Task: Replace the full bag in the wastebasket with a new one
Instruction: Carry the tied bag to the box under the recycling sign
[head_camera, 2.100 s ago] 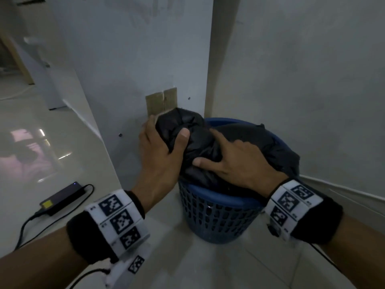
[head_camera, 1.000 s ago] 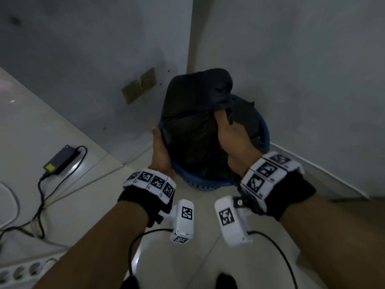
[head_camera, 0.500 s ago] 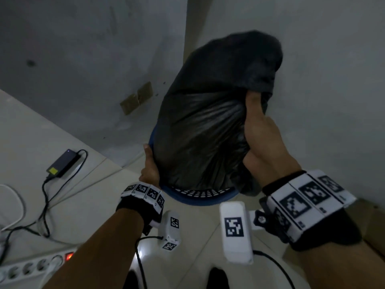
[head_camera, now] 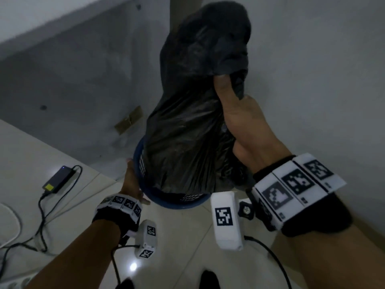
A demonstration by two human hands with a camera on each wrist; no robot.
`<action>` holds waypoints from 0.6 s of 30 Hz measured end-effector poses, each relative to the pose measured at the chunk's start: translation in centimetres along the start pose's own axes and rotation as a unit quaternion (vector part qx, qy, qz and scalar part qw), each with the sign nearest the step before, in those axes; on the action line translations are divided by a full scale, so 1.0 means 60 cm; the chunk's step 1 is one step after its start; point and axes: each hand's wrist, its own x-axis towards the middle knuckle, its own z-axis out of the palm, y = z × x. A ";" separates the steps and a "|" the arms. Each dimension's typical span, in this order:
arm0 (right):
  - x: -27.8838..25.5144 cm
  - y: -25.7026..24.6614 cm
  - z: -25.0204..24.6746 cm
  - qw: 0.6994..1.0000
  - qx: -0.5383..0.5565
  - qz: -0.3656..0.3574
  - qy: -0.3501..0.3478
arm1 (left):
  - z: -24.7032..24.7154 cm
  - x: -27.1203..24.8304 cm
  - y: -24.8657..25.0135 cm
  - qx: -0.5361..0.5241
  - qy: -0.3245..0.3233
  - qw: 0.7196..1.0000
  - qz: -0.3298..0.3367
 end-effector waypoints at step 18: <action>-0.350 -0.357 0.073 0.981 -0.147 0.014 -0.129 | -0.235 -0.631 -0.073 0.051 0.102 0.987 0.117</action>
